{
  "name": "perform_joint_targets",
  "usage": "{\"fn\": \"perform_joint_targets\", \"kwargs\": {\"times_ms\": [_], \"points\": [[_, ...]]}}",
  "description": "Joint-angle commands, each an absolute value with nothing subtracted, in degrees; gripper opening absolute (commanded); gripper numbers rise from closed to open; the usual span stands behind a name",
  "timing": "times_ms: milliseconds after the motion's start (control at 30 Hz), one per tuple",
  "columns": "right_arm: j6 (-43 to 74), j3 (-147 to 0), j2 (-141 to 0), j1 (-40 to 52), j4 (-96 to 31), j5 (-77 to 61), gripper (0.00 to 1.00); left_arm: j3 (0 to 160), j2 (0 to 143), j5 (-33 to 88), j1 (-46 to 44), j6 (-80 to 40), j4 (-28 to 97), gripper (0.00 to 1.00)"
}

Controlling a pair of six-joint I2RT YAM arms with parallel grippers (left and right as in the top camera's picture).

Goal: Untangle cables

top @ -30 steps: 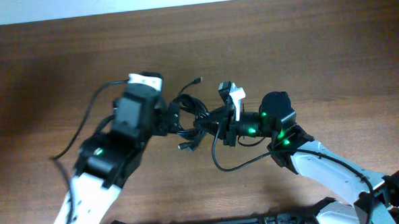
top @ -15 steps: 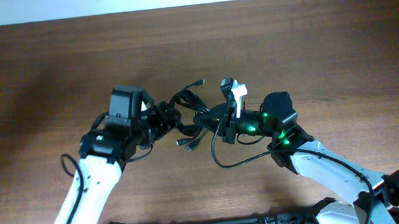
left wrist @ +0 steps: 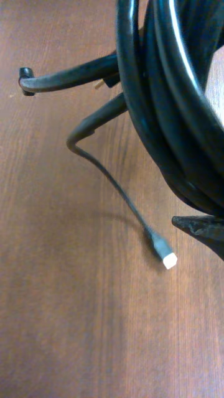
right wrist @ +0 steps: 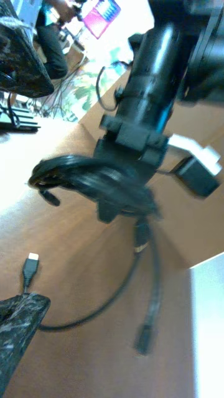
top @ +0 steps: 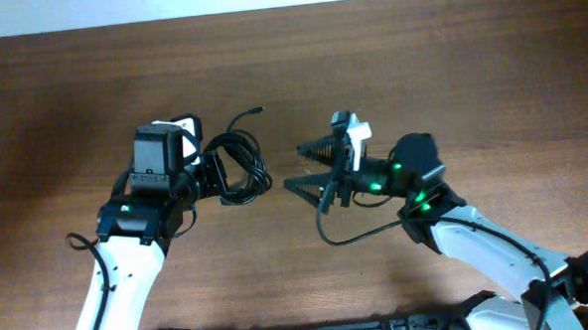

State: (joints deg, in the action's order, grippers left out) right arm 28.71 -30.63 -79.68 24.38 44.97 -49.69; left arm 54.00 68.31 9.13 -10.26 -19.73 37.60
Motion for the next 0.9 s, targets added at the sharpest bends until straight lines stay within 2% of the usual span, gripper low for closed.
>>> {"fn": "perform_joint_targets", "kwargs": {"times_ms": [0,33,67,167,233,267,300,333,367,433,567,700,867], "points": [[26.2,-30.9,-79.4,22.5,56.6,-55.7,0.93,54.1,67.6,7.6,-10.1,-16.2,36.6,0.0],[22.2,-30.9,-79.5,23.0,54.2,-54.1,0.81,54.1,67.6,7.6,-10.1,-16.2,36.4,0.0],[18.1,-31.0,-79.5,24.5,47.6,-50.6,0.79,54.1,67.6,7.7,-10.1,-16.3,36.5,0.0],[16.3,-31.2,-79.5,29.8,45.1,-44.2,0.78,54.1,67.6,7.7,-10.1,-17.5,36.6,0.0],[11.4,-31.9,-79.5,34.4,43.7,-37.7,0.71,54.1,67.6,7.7,-10.1,-18.9,36.8,0.0],[8.4,-34.8,-79.4,34.9,38.0,-33.4,0.75,54.1,67.8,7.6,-10.1,-19.9,36.9,0.0],[5.0,-41.4,-79.4,34.8,23.6,-30.2,0.83,54.1,68.3,7.4,-10.0,-19.9,36.9,0.0],[-2.7,-51.6,-79.4,35.0,1.9,-24.9,0.99,54.1,69.0,7.1,-10.0,-19.9,36.9,0.0],[-7.8,-60.3,-79.4,35.2,-14.3,-19.6,0.99,54.1,69.7,5.1,-10.0,-19.9,36.9,0.0],[-8.3,-68.1,-79.0,35.3,-26.9,-18.4,0.98,54.1,69.9,4.6,-9.6,-19.9,36.9,0.0],[-7.4,-68.6,-78.2,35.2,-27.8,-25.1,0.98,54.1,69.9,4.7,-9.6,-19.9,36.9,0.0],[0.8,-68.6,-78.2,35.2,-28.2,-25.3,0.99,54.1,69.9,4.7,-9.6,-19.9,36.9,0.0],[1.0,-68.6,-78.2,35.2,-31.1,-25.3,0.98,54.1,69.9,4.7,-9.6,-19.9,36.9,0.0]]}}
